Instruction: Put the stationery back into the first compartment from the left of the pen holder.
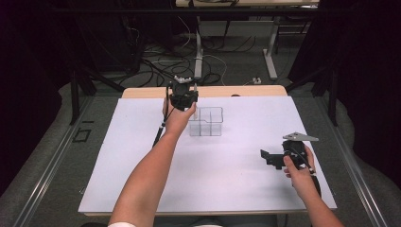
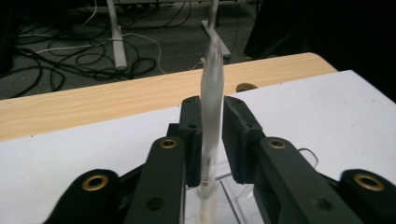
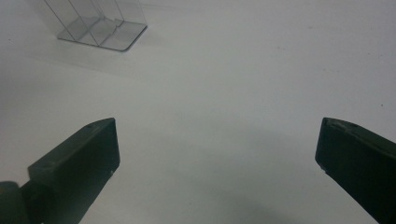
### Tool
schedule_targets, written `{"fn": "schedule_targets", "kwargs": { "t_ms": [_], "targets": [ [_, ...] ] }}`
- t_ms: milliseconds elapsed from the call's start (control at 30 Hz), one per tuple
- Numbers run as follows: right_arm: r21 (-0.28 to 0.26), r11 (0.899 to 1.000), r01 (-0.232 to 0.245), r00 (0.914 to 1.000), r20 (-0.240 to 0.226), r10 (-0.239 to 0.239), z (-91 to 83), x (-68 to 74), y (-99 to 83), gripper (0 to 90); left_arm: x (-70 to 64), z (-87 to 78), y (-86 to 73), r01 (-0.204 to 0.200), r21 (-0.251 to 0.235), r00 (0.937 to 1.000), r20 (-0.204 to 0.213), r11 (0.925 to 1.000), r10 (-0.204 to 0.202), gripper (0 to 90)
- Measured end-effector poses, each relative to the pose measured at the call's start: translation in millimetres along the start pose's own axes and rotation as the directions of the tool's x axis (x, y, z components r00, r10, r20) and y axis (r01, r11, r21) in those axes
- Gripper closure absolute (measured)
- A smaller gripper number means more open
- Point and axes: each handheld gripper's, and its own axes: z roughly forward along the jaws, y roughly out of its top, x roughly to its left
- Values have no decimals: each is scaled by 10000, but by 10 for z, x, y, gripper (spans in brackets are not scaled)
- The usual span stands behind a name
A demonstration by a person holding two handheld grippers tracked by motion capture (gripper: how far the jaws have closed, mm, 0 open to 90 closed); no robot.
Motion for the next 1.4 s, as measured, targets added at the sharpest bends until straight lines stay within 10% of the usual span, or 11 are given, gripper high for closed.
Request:
{"fn": "schedule_targets", "kwargs": {
  "t_ms": [433, 900, 1167, 1400],
  "targets": [
    [-1, 10000, 95, 10000, 21, -95, -2, 8, 3, 0, 109, -298, 9, 285, -203, 9964, 800, 9994, -268, 495],
    [-26, 9999, 100, 9999, 63, -100, -11, 8, 6, 0, 209, -649, 6, -380, -491, 9887, 1430, 9981, 447, 297],
    [-4, 9999, 127, 9999, 106, -127, -10, 16, 7, 0, 249, -818, -41, -760, -709, 9667, 2393, 9946, 909, 226],
    [5, 9999, 108, 9999, 103, -108, -13, 23, 6, 0, 248, -923, -184, -1098, -696, 9659, 2279, 9915, 1230, 183]
  ]
}}
